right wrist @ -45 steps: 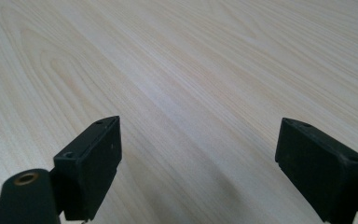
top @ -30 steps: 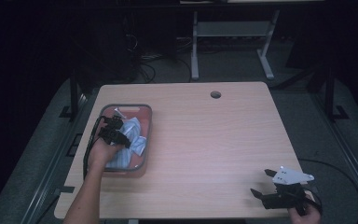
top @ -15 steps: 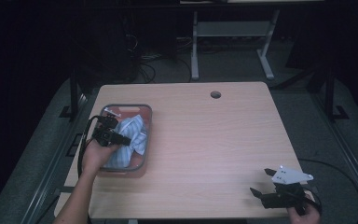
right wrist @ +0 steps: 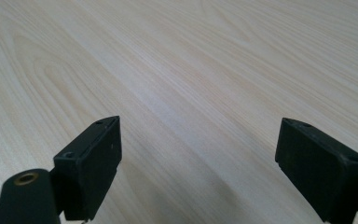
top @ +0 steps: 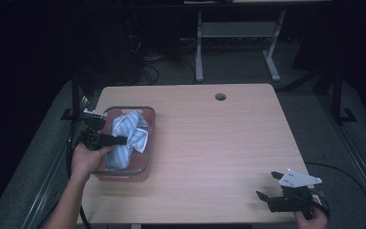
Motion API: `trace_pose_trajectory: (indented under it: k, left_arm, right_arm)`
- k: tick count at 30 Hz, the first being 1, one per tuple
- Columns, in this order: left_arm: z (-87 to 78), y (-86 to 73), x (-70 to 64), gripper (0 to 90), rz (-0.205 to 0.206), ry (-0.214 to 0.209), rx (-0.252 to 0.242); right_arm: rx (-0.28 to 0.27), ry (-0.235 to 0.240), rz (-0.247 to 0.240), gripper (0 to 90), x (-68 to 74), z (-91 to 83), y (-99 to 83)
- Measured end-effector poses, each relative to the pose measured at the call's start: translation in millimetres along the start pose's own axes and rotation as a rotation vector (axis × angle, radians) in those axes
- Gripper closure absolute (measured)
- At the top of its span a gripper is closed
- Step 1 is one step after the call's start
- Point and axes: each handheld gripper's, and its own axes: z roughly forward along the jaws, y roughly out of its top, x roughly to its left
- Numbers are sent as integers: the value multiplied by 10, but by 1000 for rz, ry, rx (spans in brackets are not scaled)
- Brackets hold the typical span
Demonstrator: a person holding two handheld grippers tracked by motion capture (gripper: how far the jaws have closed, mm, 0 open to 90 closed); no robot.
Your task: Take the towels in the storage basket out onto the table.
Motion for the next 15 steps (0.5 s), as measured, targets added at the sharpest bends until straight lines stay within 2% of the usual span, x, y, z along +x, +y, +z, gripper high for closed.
trace_pose_trajectory:
  k: [7, 15]
  left_arm:
    - [-110, 26, -63, 652, 16, -30, -35]
    - [-273, 64, -54, 651, -5, -42, -89]
  right_arm:
    - [-1, -3, 11, 138, -6, -12, -6]
    - [-4, -6, 11, 138, -20, -13, -4]
